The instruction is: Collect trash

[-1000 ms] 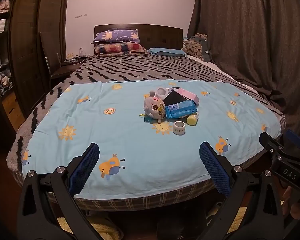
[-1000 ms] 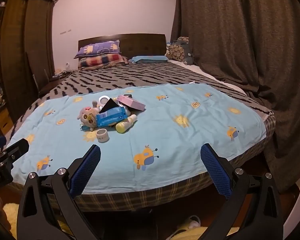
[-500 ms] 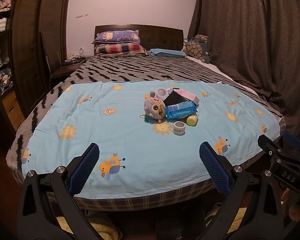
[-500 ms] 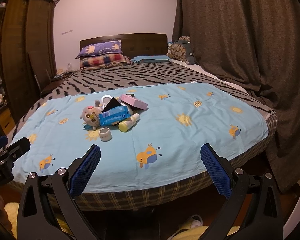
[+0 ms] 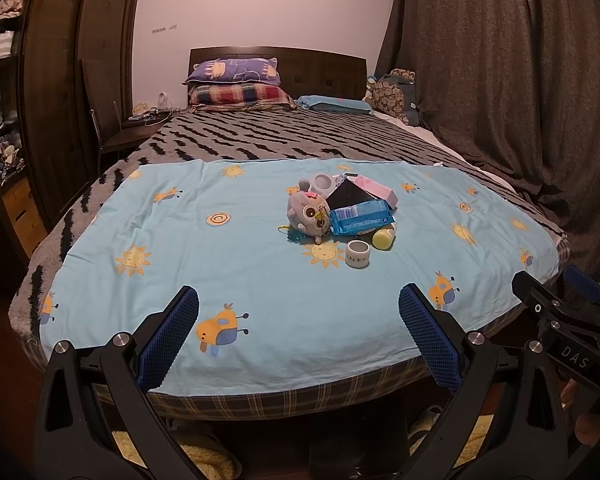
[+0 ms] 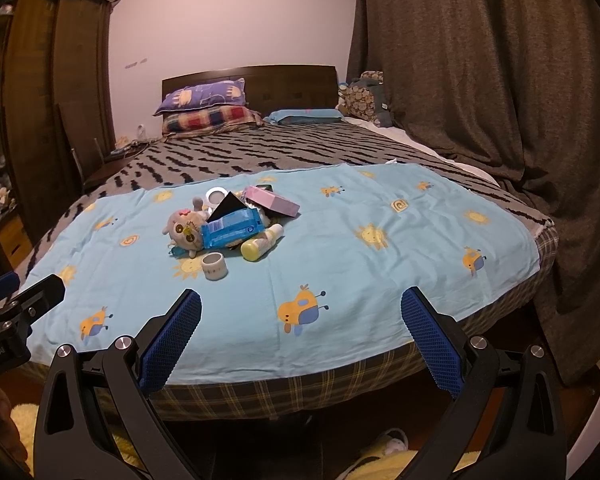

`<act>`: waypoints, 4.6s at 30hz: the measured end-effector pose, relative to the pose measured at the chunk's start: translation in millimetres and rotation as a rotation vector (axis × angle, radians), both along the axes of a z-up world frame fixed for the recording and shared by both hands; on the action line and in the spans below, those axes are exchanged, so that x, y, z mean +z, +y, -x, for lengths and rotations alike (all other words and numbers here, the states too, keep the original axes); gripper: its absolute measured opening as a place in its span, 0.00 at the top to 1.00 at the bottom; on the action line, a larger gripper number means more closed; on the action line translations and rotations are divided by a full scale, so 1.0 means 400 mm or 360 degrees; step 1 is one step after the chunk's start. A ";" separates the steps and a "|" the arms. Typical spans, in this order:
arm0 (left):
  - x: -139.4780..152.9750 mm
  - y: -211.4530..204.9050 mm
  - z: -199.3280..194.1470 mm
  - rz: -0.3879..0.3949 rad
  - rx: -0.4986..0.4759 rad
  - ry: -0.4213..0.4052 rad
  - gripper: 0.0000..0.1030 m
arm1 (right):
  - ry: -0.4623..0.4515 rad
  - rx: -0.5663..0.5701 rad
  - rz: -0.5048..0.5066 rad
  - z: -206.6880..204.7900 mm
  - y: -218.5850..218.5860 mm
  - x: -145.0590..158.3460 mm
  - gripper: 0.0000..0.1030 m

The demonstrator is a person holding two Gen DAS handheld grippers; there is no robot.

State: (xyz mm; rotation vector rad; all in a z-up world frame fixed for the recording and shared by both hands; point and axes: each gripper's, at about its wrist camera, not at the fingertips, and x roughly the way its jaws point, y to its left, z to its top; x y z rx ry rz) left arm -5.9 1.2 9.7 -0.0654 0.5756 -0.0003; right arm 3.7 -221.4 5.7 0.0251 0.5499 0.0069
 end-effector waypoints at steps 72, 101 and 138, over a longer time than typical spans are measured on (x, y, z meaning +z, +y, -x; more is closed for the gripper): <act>-0.208 -0.007 -0.325 -0.0046 -0.0225 0.0351 0.32 | 0.0385 0.0186 -0.0279 -0.464 0.033 -0.204 0.33; -0.293 -0.118 -0.543 0.0184 -0.0470 0.0458 0.62 | 0.0491 0.0099 -0.0091 -0.666 0.012 -0.270 0.48; -0.306 -0.114 -0.058 0.0107 -0.0576 0.0440 0.70 | 0.0496 0.0373 -0.0134 -0.037 -0.083 -0.238 0.68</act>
